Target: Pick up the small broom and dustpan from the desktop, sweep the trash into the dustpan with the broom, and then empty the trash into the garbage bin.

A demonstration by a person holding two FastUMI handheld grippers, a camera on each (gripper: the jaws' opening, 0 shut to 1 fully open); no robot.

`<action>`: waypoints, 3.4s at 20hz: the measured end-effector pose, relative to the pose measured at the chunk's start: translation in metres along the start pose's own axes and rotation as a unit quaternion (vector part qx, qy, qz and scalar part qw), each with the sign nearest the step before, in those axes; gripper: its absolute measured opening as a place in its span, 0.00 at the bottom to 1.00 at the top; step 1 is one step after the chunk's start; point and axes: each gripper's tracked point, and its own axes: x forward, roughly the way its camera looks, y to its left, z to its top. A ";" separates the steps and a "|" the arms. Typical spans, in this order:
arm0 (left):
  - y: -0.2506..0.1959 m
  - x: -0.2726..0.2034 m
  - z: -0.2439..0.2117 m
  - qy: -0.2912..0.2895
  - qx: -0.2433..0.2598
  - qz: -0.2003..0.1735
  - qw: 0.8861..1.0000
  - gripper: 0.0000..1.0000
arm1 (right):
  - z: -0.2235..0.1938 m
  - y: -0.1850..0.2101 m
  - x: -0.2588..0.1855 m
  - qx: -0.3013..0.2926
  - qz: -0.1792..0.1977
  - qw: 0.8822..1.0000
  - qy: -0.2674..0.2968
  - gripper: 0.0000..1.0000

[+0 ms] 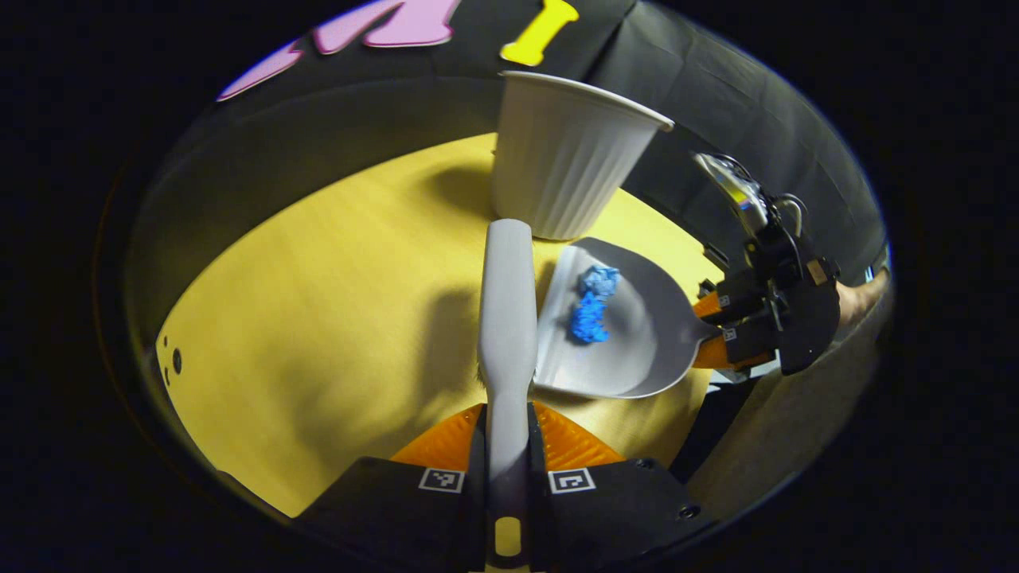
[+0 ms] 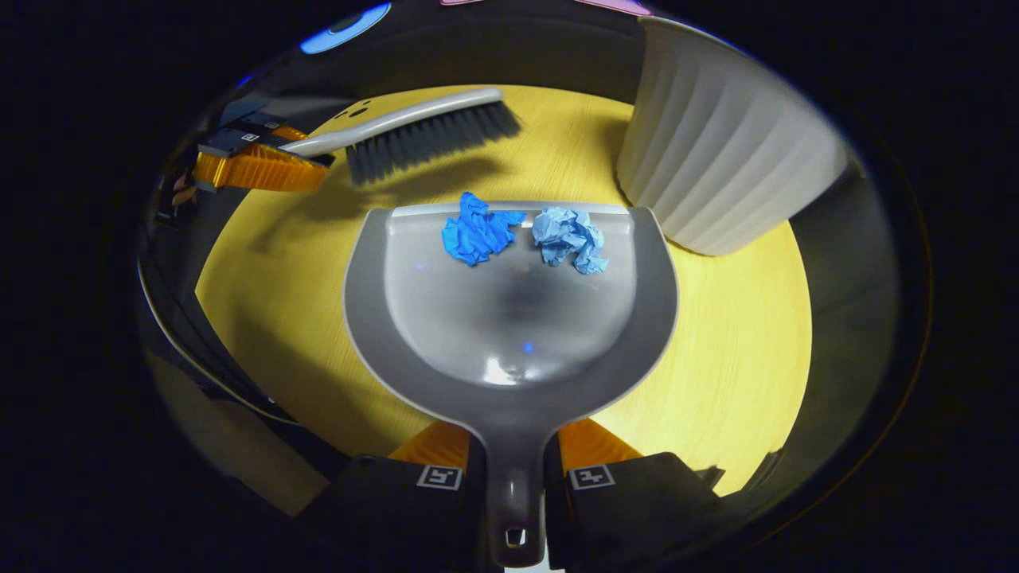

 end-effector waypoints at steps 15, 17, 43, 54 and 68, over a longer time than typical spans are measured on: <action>0.044 0.017 -0.069 -0.029 -0.133 0.063 0.989 0.24 | 0.013 0.010 -0.099 0.126 -0.063 0.990 -0.019 0.31; 0.047 0.017 -0.071 -0.033 -0.131 0.057 0.989 0.24 | 0.021 0.015 -0.110 0.153 -0.060 0.986 -0.031 0.31; 0.055 0.029 -0.094 -0.004 -0.110 0.099 0.989 0.24 | 0.154 -0.191 -0.097 0.052 -0.244 0.967 0.049 0.31; 0.055 0.035 -0.108 -0.005 -0.124 0.093 0.988 0.24 | 0.175 -0.201 -0.109 -0.072 -0.289 0.946 0.131 0.31; 0.055 0.035 -0.117 -0.010 -0.136 0.100 0.985 0.24 | 0.193 -0.203 -0.113 -0.181 -0.298 0.913 0.213 0.30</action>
